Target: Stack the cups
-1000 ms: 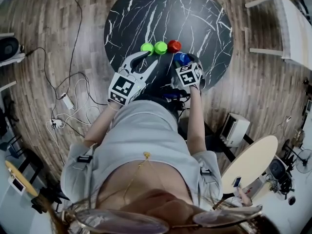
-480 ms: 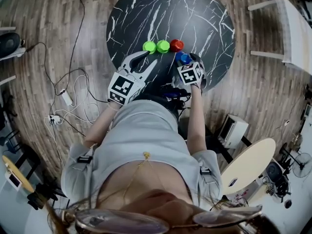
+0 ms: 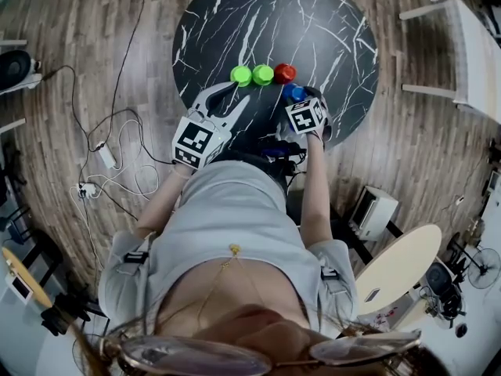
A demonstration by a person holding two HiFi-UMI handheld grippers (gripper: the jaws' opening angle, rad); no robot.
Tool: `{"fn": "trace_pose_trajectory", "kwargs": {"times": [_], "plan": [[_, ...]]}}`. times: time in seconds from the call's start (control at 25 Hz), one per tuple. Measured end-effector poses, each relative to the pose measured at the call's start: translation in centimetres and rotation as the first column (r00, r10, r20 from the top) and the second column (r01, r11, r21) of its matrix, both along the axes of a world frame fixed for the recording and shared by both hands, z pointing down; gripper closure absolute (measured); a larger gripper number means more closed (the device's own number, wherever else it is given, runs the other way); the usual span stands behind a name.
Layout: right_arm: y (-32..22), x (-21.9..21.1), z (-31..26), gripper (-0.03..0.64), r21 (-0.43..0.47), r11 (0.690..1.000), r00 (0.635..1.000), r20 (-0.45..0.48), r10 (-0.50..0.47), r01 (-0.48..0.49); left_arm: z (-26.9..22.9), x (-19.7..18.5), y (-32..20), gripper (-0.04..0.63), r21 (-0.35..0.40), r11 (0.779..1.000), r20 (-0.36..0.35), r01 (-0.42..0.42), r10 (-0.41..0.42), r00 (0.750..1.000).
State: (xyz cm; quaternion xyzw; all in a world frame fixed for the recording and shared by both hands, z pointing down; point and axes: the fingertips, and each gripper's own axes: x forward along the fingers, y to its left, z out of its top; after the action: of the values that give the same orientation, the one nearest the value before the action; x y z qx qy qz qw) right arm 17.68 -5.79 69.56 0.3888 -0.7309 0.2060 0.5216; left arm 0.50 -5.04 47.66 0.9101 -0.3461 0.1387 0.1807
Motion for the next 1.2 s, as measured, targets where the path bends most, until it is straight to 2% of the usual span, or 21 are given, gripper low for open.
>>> {"fn": "trace_pose_trajectory", "kwargs": {"times": [1.2], "plan": [[0.4,-1.5,-6.2,0.377,0.069,0.997,0.999,0.039,-0.029,0.026,-0.2,-0.8,-1.1,0.465,0.025,1.0,0.008,0.012,-0.013,1.0]]}}
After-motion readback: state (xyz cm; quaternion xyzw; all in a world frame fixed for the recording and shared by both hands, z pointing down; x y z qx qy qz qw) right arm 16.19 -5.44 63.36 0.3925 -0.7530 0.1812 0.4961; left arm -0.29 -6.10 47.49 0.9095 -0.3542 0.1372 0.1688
